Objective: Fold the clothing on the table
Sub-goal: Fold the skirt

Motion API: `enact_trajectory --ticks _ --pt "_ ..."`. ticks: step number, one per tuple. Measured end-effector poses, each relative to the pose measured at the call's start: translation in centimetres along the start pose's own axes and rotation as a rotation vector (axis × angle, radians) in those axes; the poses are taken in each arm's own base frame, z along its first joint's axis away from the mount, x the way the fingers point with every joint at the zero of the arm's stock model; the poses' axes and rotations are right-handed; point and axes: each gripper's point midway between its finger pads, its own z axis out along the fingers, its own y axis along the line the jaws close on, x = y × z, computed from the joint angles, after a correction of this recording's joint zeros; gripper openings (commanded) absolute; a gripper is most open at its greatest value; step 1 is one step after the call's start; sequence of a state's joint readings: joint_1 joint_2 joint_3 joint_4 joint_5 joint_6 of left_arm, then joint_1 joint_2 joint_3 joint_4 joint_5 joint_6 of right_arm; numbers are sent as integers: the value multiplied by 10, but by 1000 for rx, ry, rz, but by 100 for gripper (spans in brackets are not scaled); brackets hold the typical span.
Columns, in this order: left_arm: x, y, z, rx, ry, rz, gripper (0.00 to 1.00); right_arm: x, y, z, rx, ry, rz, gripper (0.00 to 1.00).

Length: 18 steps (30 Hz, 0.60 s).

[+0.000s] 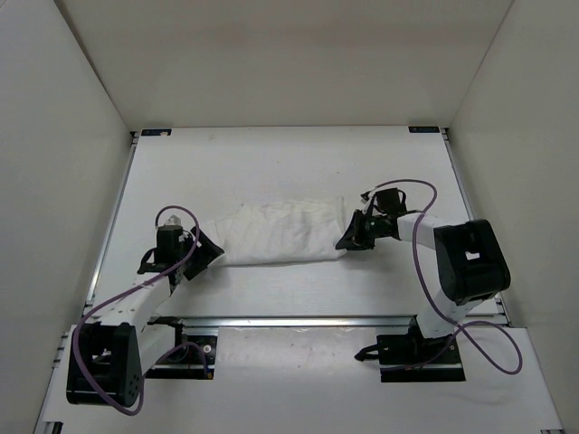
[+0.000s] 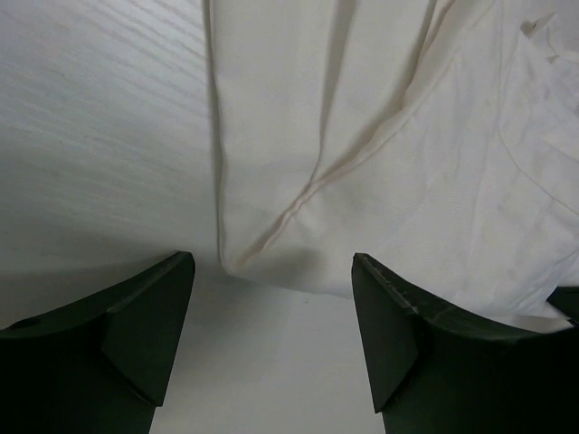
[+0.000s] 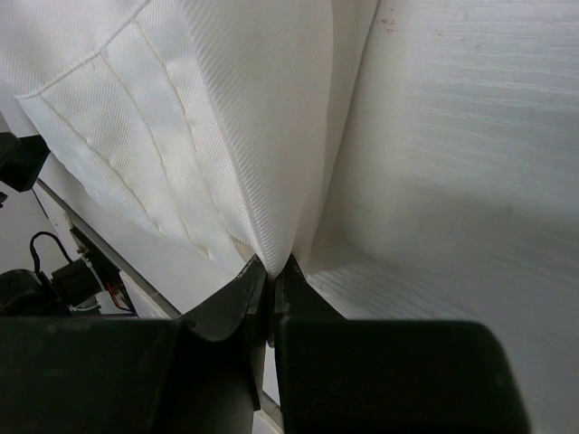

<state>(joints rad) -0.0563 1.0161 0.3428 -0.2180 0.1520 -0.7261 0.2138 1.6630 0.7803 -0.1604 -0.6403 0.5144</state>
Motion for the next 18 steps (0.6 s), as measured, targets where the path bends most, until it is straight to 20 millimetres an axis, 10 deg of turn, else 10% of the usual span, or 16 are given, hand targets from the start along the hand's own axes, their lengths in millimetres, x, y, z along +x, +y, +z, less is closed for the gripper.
enact_trajectory --ticks 7,10,18 --pt "9 -33 20 67 53 63 73 1 -1 -5 15 -2 -15 0" --pt "29 -56 34 109 152 124 4 1 -4 -6 23 -2 -4 0" --pt "66 -94 49 215 302 187 0 -35 -24 -42 154 -59 30 0"
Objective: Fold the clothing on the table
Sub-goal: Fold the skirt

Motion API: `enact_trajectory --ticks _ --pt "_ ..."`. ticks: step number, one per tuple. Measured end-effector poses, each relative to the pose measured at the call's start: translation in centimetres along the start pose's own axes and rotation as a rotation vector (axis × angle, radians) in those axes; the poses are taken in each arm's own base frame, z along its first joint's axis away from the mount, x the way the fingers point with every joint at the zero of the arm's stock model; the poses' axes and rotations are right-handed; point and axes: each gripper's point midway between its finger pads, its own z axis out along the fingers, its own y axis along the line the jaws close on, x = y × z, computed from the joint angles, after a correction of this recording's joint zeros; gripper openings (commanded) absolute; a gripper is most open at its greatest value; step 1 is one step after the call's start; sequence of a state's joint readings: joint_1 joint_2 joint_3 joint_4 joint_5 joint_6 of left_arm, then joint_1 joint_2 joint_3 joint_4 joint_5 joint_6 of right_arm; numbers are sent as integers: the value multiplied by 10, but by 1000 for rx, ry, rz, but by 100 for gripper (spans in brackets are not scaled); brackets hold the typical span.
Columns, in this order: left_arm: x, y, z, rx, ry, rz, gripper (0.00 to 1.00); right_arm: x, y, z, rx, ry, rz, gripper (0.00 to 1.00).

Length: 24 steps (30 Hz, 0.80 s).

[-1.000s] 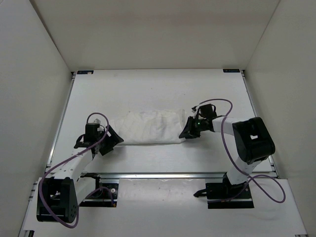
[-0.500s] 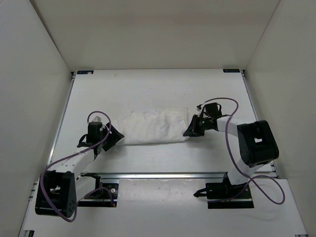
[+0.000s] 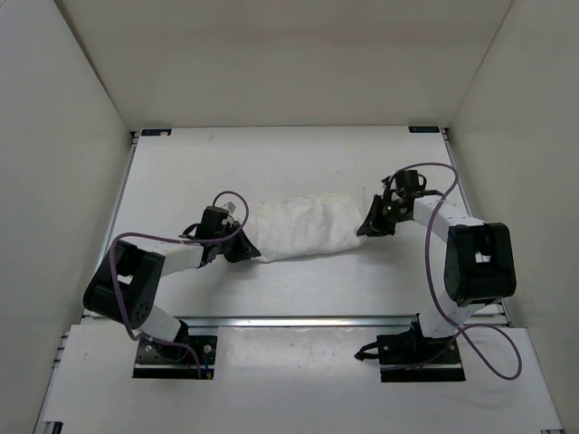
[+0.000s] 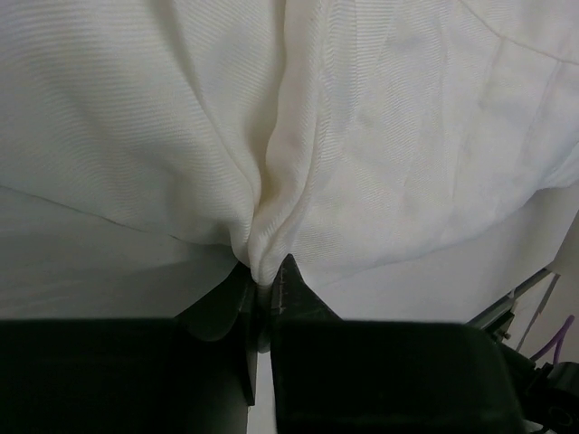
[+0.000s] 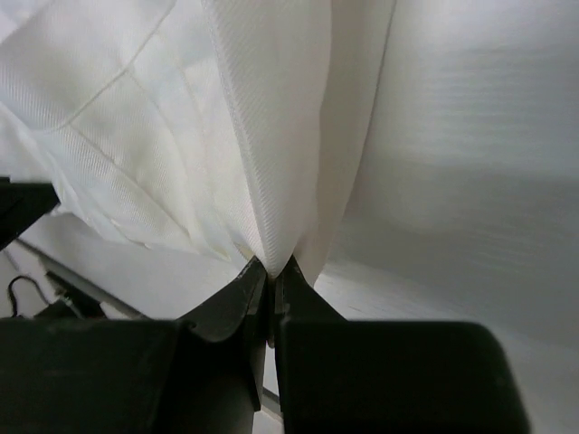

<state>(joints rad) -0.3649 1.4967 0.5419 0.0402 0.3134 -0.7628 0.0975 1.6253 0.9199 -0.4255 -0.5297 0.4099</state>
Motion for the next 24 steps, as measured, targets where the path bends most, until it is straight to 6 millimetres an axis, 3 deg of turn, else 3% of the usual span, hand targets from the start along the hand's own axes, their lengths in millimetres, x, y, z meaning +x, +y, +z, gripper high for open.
enact_trajectory --ticks 3,5,8,11,15,17,20,24 --pt "0 -8 6 16 11 11 0 -30 -1 -23 78 -49 -43 0" --pt "-2 -12 10 23 15 17 0 -50 12 -39 120 -77 -106 0" --pt "-6 -19 17 32 15 26 0 -72 52 -55 141 -118 -237 0" --pt "-11 -23 22 39 7 21 0 -78 110 -56 114 -138 -375 0" --pt "-14 -23 23 39 -6 15 0 -59 180 -36 35 -106 -521 0" --pt "-16 -22 23 38 -11 9 0 -43 204 -17 3 -68 -575 1" --pt "-20 -20 22 36 -21 -2 0 -13 226 15 -28 12 -629 0" --pt "-21 -19 22 41 -31 -12 0 30 232 59 -37 133 -654 0"
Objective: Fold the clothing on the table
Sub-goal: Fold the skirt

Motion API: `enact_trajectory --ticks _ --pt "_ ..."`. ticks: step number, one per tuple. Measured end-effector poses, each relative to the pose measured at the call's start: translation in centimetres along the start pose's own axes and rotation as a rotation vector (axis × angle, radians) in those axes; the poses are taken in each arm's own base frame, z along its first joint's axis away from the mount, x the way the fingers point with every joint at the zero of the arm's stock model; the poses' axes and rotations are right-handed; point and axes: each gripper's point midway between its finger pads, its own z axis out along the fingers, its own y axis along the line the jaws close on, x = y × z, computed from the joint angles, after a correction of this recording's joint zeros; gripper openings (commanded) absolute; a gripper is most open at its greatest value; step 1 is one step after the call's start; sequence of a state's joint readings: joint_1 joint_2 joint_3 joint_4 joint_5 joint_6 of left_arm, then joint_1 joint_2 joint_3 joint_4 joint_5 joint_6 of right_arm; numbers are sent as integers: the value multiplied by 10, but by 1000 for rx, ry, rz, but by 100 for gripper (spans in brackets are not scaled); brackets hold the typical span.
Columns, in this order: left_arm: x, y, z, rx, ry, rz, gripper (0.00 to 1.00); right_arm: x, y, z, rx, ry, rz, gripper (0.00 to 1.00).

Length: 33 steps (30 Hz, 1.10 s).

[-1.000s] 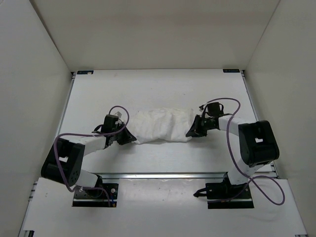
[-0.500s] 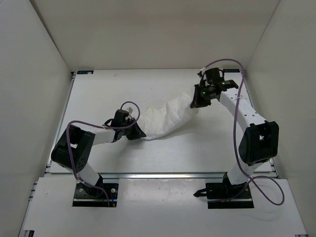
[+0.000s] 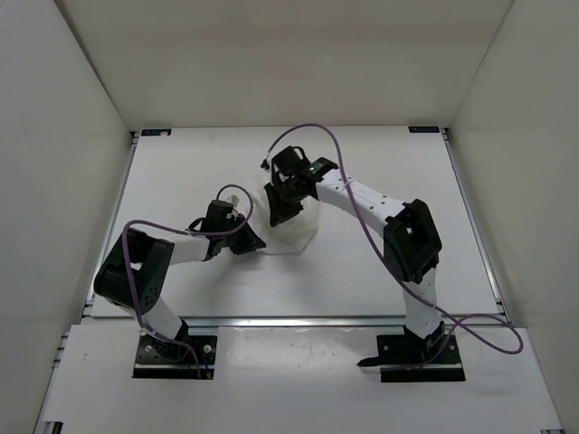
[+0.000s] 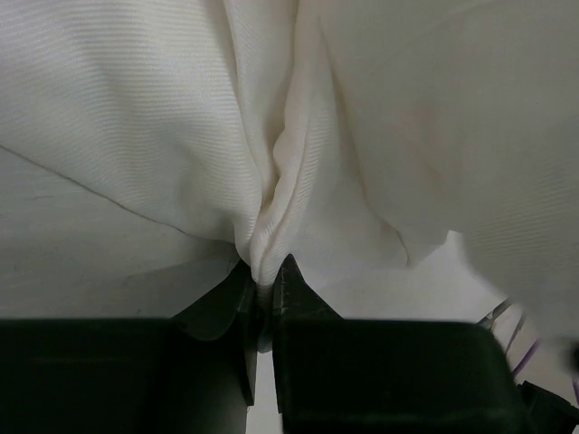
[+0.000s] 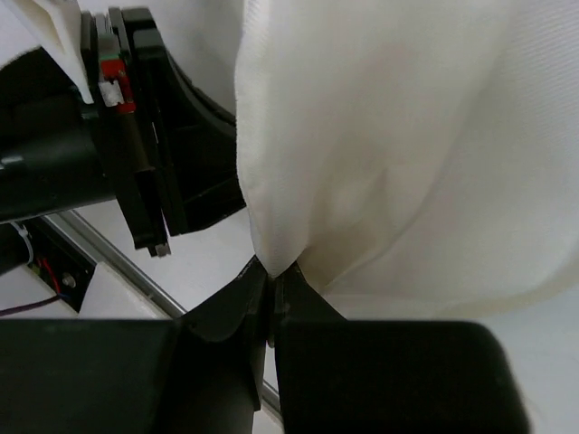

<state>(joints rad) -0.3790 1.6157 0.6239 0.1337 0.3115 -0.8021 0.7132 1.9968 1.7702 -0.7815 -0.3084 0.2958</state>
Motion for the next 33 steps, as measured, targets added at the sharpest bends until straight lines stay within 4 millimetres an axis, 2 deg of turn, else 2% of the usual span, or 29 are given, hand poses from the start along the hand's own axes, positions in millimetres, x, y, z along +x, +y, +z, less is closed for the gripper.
enact_trajectory --ticks 5,7,8,9,11,13,15,16,19,20,23,25,27,28,29,30,31,33 --pt "0 1 0 13 -7 -11 0 31 20 41 -50 116 0 0" --pt "0 2 -1 18 -10 -16 6 39 25 50 -74 148 5 4" --pt "-1 2 -1 22 -12 -19 11 41 28 53 -88 161 12 9" --pt "-1 2 -1 26 -13 -23 14 42 29 56 -97 169 18 2" --pt "-1 3 -2 33 -15 -29 24 41 32 57 -111 172 16 0" --pt "-1 5 -4 38 -17 -37 42 39 36 56 -127 167 16 11" --pt "-2 2 -8 57 -18 -49 48 36 40 55 -155 159 14 33" --pt "-3 3 -10 60 -21 -52 51 36 40 54 -160 159 13 39" --pt "-4 6 -18 65 -31 -71 55 28 44 44 -197 144 11 50" --pt "-4 8 -21 64 -34 -80 56 24 48 40 -209 131 2 50" --pt "0 10 -32 72 -36 -109 59 11 64 14 -244 68 -37 55" --pt "0 7 -41 87 -48 -121 61 0 78 -15 -285 -8 -67 54" --pt "-4 0 -54 111 -72 -122 62 -13 87 -48 -328 -101 -89 43" --pt "-7 -5 -62 127 -87 -120 62 -17 89 -66 -350 -150 -93 30" --pt "-11 -10 -71 145 -107 -115 63 -21 86 -82 -365 -193 -87 17" --pt "-15 -16 -81 163 -127 -109 63 -25 81 -95 -379 -237 -79 11" --pt "-18 -20 -91 177 -150 -103 63 -28 74 -104 -387 -271 -65 0" --pt "-25 -28 -114 205 -211 -92 63 -31 59 -107 -403 -311 -27 0"
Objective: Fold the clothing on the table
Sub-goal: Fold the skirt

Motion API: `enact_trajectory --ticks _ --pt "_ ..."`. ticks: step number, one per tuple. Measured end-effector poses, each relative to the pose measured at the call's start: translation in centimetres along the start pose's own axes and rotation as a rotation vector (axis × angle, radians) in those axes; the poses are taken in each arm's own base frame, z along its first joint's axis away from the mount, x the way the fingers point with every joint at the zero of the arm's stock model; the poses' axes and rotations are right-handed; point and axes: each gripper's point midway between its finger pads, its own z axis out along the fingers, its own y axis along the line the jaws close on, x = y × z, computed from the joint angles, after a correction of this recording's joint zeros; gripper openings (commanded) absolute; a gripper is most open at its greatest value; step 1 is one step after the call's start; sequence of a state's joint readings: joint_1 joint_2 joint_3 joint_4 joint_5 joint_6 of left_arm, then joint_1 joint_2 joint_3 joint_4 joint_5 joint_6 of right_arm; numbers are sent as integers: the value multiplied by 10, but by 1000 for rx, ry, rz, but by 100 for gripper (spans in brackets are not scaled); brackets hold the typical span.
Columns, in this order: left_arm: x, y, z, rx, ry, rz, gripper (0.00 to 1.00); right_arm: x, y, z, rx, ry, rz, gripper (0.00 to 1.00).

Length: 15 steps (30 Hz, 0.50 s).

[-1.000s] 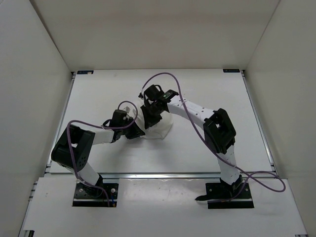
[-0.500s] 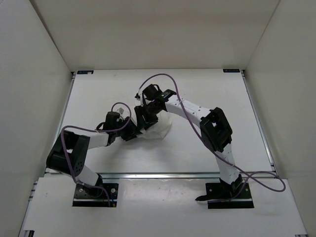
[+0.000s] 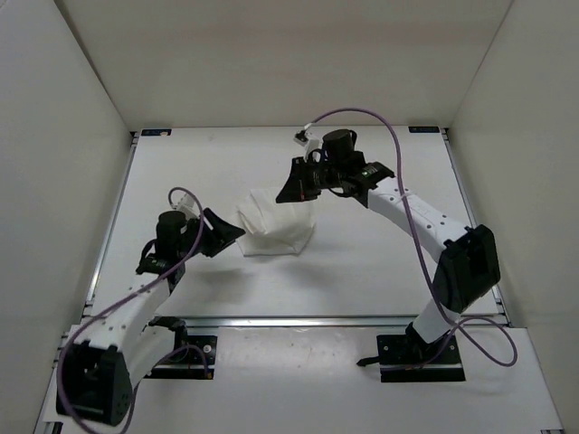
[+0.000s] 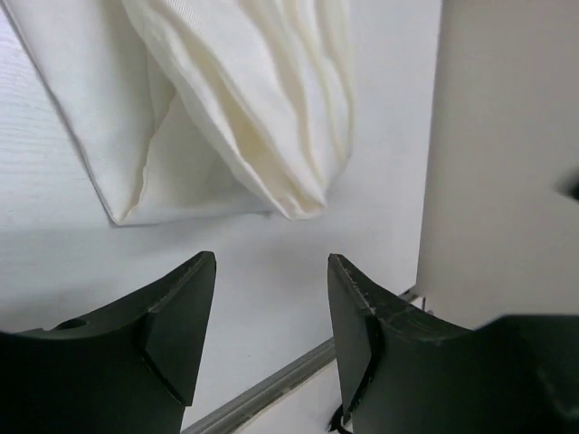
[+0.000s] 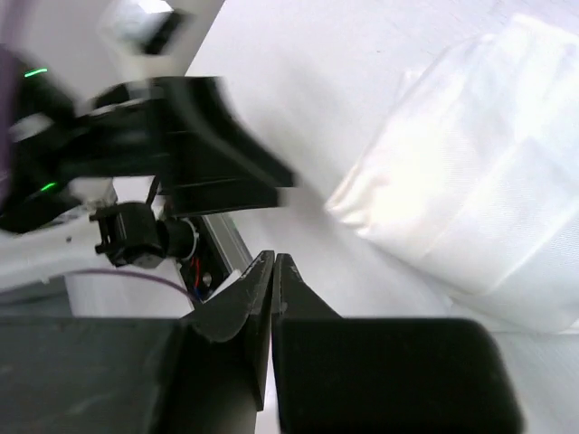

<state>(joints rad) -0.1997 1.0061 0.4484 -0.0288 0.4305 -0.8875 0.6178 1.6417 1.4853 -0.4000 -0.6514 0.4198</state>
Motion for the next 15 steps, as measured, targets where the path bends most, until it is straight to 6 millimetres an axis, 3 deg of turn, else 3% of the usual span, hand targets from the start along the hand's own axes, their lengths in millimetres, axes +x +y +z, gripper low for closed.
enact_trajectory --ticks 3,8,13,15 --pt "-13 -13 -28 25 -97 28 64 15 -34 18 -7 4 77 0" --pt "-14 -11 -51 -11 -150 49 65 89 -85 85 -16 147 245 0" --pt "-7 -2 -52 -56 -127 27 66 158 -110 134 24 266 383 0" --pt "-6 0 -53 -65 -123 23 66 161 -104 146 20 289 385 0"
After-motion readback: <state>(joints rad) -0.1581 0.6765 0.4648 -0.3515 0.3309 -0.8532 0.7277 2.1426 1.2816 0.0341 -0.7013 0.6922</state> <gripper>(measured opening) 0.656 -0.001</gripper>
